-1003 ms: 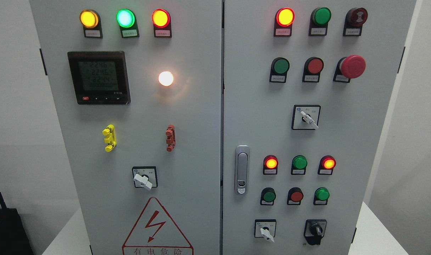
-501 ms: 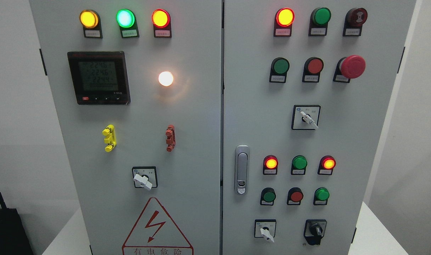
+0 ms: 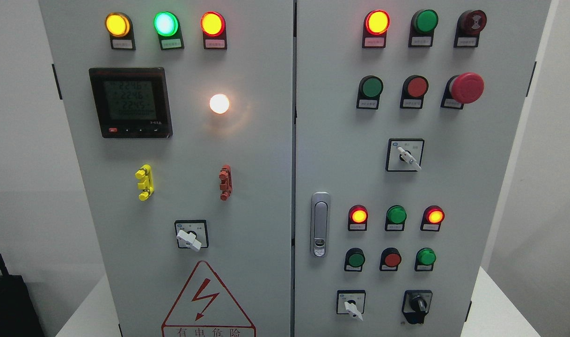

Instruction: Trip black knob to open circuit

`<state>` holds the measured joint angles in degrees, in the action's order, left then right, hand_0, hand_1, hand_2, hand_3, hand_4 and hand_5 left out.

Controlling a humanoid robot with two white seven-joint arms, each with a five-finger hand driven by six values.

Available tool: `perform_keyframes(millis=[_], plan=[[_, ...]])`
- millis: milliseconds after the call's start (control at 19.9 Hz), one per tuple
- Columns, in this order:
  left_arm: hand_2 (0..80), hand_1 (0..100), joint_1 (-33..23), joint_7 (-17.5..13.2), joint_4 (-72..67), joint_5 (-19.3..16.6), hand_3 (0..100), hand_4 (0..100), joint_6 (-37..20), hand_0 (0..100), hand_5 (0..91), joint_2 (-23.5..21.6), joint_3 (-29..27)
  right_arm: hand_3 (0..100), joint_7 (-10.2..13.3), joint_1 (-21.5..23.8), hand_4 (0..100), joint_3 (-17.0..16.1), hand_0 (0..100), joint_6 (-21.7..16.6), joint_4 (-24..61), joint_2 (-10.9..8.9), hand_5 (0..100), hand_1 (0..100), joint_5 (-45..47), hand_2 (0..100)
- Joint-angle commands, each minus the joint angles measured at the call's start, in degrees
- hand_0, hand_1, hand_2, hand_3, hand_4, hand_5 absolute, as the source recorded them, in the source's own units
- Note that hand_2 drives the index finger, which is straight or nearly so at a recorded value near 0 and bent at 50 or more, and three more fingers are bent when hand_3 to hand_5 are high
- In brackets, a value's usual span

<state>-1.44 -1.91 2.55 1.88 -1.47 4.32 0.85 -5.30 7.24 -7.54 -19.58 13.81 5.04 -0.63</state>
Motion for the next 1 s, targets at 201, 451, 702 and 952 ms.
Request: perform_keyframes(millis=[201,451,702,952], plan=[[0.0,39,0.12,-0.02,0.0,0.14,0,0,-0.2,12,0.0,-0.01,-0.14,0,2.31,-0.39,0,-0.46,0,-1.25,8.24,0.58,0,6,0.37,0],[0.0,39,0.12,-0.02,0.0,0.14,0,0,-0.2,12,0.0,-0.01,-0.14,0,3.71,-0.3,0,-0.54,0,-3.09,14.83,0.67,0,4,2.12,0],[0.0,39,0.12,-0.02,0.0,0.14,0,0,-0.11,12,0.0,-0.01,-0.14,0,4.24,0.58,0,-0.28,0,-7.65,22.04,1.81,0,3,2.21,0],[0.0,39,0.12,-0.02,0.0,0.14,0,0,-0.2,12,0.0,-0.01,-0.14,0,4.33,2.86,0,0.33,0,-9.51,31.52,1.81,0,1,2.21,0]])
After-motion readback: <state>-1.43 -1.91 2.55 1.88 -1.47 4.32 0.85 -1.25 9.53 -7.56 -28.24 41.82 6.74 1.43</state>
